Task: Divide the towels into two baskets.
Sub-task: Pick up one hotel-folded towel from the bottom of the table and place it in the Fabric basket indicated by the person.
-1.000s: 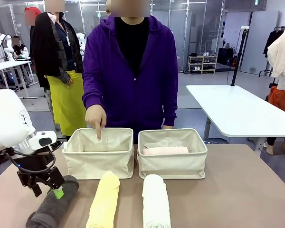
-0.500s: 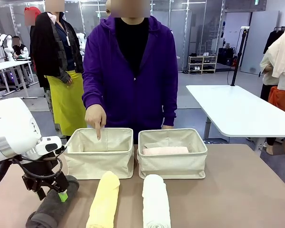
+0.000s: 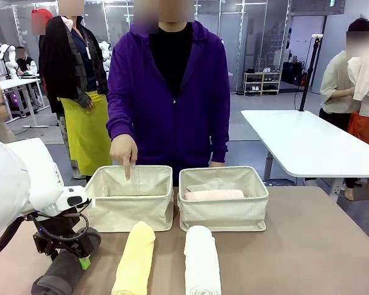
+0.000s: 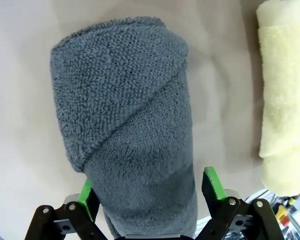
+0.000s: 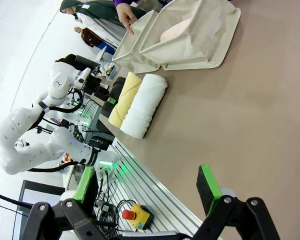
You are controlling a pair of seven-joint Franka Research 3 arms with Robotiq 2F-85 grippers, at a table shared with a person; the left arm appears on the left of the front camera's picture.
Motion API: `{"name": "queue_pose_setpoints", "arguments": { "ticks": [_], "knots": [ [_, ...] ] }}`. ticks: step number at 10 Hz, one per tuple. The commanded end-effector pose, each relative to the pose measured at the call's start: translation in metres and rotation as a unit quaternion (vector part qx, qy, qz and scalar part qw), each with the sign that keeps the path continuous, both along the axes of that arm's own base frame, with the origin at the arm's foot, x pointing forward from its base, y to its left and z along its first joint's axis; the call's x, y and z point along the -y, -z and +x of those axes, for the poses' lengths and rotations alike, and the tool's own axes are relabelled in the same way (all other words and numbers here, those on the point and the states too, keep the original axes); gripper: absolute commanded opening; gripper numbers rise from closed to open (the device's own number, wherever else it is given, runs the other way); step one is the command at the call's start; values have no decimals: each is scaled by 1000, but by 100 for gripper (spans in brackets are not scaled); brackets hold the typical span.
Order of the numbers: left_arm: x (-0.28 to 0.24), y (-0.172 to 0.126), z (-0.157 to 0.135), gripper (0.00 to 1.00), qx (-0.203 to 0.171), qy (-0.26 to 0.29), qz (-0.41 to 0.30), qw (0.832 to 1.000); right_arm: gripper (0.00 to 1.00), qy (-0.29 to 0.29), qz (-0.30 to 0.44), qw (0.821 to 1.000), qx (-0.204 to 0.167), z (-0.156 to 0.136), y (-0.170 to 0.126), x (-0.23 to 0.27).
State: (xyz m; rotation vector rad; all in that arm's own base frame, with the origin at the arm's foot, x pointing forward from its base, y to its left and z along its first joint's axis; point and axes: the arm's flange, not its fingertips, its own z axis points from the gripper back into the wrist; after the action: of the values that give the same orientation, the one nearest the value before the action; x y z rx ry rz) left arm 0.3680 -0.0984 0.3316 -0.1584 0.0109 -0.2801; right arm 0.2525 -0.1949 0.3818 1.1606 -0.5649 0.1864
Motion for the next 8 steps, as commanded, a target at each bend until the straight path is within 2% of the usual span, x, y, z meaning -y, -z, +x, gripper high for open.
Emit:
{"name": "queue_pose_setpoints", "arguments": {
  "ticks": [1, 3, 8],
  "knots": [
    [-6, 24, -36, 96, 4, 0, -10, 1000, 100, -2, 3, 1000, 2, -3, -4, 0],
    [-4, 31, -39, 76, -10, 9, -11, 1000, 100, -2, 3, 1000, 2, -3, -4, 0],
    [-4, 23, -38, 28, -4, 11, -13, 1000, 100, -2, 3, 1000, 2, -3, -4, 0]
  ]
}}
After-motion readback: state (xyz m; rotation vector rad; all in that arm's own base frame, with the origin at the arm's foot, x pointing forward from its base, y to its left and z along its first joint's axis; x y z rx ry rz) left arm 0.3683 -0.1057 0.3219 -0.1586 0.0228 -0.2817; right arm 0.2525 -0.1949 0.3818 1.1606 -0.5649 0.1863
